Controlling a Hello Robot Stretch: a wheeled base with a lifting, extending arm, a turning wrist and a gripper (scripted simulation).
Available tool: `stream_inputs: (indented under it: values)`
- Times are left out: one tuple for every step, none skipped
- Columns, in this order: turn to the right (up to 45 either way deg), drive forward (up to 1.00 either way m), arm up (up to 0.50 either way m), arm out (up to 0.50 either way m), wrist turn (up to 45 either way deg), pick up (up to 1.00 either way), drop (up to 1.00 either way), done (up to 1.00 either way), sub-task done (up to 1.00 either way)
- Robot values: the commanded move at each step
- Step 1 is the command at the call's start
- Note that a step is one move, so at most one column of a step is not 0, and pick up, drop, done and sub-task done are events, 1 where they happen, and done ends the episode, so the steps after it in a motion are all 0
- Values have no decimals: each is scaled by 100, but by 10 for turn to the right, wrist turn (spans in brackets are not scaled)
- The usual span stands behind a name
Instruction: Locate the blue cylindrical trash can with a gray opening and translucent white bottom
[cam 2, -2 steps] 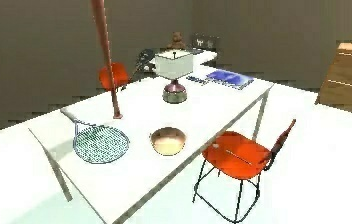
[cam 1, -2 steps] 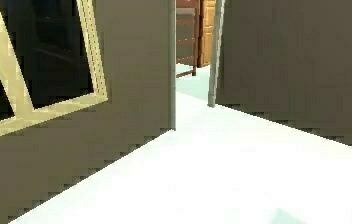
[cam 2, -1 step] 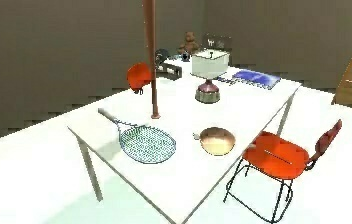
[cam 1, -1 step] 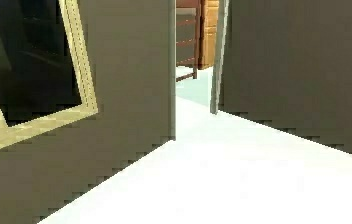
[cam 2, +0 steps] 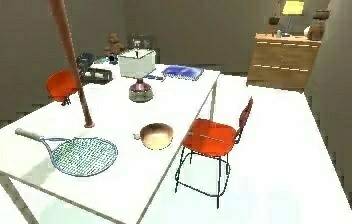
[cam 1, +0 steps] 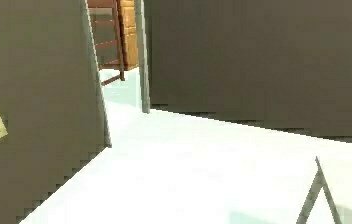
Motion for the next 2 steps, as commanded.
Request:
stream_inputs:
  values:
    - [0, 65, 0, 0, 0, 0, 0, 0, 0]
    - [-120, 0, 0, 0, 0, 0, 0, 0, 0]
